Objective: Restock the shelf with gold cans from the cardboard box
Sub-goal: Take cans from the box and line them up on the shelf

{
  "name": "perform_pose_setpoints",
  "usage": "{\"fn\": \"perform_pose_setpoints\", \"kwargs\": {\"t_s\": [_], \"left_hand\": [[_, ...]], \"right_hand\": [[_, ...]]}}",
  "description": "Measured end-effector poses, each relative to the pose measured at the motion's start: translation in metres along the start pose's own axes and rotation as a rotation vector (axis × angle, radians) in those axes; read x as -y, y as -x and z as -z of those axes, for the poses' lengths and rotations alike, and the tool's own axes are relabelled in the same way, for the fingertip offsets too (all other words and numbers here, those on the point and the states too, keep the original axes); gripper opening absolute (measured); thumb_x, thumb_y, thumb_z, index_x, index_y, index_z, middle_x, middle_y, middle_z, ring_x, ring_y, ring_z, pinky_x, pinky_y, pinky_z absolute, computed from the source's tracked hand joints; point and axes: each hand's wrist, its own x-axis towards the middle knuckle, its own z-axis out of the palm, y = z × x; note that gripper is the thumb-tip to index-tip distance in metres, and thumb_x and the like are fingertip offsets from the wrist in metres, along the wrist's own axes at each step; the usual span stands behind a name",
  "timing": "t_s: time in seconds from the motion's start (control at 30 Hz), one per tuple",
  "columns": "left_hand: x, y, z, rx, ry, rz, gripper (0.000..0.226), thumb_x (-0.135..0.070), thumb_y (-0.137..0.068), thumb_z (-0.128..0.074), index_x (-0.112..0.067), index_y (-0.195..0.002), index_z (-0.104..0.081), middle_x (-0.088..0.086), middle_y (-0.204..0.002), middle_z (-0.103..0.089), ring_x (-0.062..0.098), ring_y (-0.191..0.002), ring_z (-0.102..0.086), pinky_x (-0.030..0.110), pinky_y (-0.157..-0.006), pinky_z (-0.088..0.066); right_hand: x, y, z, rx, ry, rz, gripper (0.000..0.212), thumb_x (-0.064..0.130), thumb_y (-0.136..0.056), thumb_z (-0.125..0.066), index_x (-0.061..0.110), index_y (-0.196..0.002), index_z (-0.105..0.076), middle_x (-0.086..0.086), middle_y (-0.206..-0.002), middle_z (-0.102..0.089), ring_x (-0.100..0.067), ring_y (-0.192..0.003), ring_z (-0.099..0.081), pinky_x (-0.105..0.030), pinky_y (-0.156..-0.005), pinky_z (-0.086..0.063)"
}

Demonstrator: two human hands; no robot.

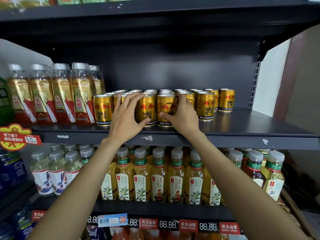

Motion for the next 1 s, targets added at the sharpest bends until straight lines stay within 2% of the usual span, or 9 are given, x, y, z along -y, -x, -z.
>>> {"fn": "perform_pose_setpoints", "kwargs": {"t_s": [0.1, 0.2, 0.33, 0.5, 0.67, 0.77, 0.83, 0.9, 1.0], "left_hand": [[0.005, -0.001, 0.003, 0.025, 0.019, -0.009, 0.075, -0.040, -0.075, -0.074, -0.018, -0.137, -0.039, 0.004, -0.141, -0.042, 0.024, -0.135, -0.035, 0.039, -0.118, 0.003], [0.010, -0.002, 0.005, 0.055, -0.016, -0.059, 0.077, -0.043, -0.077, -0.072, -0.017, -0.139, -0.036, 0.005, -0.143, -0.041, 0.021, -0.137, -0.033, 0.039, -0.117, 0.008], [0.012, -0.002, 0.005, 0.088, -0.040, -0.084, 0.079, -0.043, -0.078, -0.070, -0.018, -0.142, -0.031, 0.005, -0.149, -0.033, 0.012, -0.142, -0.018, 0.042, -0.117, 0.007], [0.012, -0.002, 0.005, 0.094, -0.030, -0.067, 0.079, -0.042, -0.078, -0.071, -0.018, -0.142, -0.032, 0.004, -0.145, -0.039, 0.020, -0.137, -0.032, 0.042, -0.118, 0.004], [0.011, -0.002, 0.005, 0.112, -0.038, -0.060, 0.079, -0.043, -0.078, -0.070, -0.017, -0.142, -0.031, 0.005, -0.145, -0.039, 0.021, -0.137, -0.033, 0.044, -0.118, 0.002], [0.006, -0.001, 0.010, 0.126, -0.065, -0.055, 0.079, -0.042, -0.080, -0.068, -0.016, -0.144, -0.029, 0.004, -0.148, -0.035, 0.020, -0.139, -0.029, 0.046, -0.118, 0.001], [-0.004, 0.002, 0.014, 0.101, -0.079, -0.033, 0.076, -0.039, -0.082, -0.066, -0.015, -0.145, -0.029, 0.003, -0.150, -0.032, 0.018, -0.140, -0.026, 0.047, -0.118, -0.004], [-0.022, 0.013, 0.020, 0.025, -0.007, 0.032, 0.065, -0.037, -0.087, -0.061, -0.015, -0.142, -0.035, 0.002, -0.147, -0.038, 0.018, -0.139, -0.030, 0.046, -0.117, -0.014], [-0.053, 0.040, 0.027, -0.154, 0.140, 0.112, 0.039, -0.035, -0.090, -0.052, -0.019, -0.125, -0.056, -0.002, -0.125, -0.059, 0.016, -0.122, -0.048, 0.041, -0.104, -0.037]], "right_hand": [[-0.001, 0.002, 0.000, 0.004, -0.006, 0.004, 0.087, 0.046, -0.075, -0.072, 0.013, -0.143, -0.027, -0.008, -0.142, -0.043, -0.027, -0.125, -0.046, -0.039, -0.092, -0.045], [-0.004, 0.003, 0.004, 0.086, -0.066, -0.007, 0.095, 0.039, -0.073, -0.077, 0.016, -0.146, -0.020, -0.009, -0.144, -0.040, -0.027, -0.130, -0.041, -0.041, -0.098, -0.042], [-0.005, 0.007, 0.006, 0.114, -0.061, 0.013, 0.099, 0.030, -0.073, -0.078, 0.017, -0.148, -0.015, -0.009, -0.138, -0.050, -0.028, -0.124, -0.050, -0.040, -0.097, -0.045], [-0.003, 0.009, 0.002, 0.078, -0.044, 0.017, 0.098, 0.029, -0.073, -0.079, 0.017, -0.146, -0.016, -0.012, -0.133, -0.053, -0.030, -0.120, -0.053, -0.043, -0.095, -0.047], [-0.003, 0.007, 0.000, 0.095, -0.026, 0.017, 0.100, 0.031, -0.074, -0.078, 0.016, -0.148, -0.012, -0.013, -0.133, -0.053, -0.031, -0.119, -0.054, -0.045, -0.095, -0.049], [-0.003, 0.011, 0.003, 0.121, -0.003, 0.006, 0.100, 0.037, -0.077, -0.073, 0.015, -0.149, -0.007, -0.014, -0.140, -0.046, -0.032, -0.125, -0.049, -0.044, -0.095, -0.046], [-0.003, 0.021, 0.008, 0.058, 0.027, 0.022, 0.094, 0.042, -0.081, -0.068, 0.014, -0.149, -0.010, -0.012, -0.144, -0.040, -0.030, -0.131, -0.042, -0.041, -0.096, -0.045], [-0.004, 0.037, 0.012, -0.081, -0.019, 0.077, 0.079, 0.039, -0.086, -0.063, 0.013, -0.147, -0.022, -0.009, -0.144, -0.041, -0.024, -0.132, -0.038, -0.033, -0.098, -0.042], [-0.007, 0.071, 0.013, -0.309, -0.191, 0.224, 0.052, 0.029, -0.090, -0.059, 0.010, -0.135, -0.043, -0.007, -0.133, -0.051, -0.018, -0.125, -0.043, -0.021, -0.099, -0.034]]}}
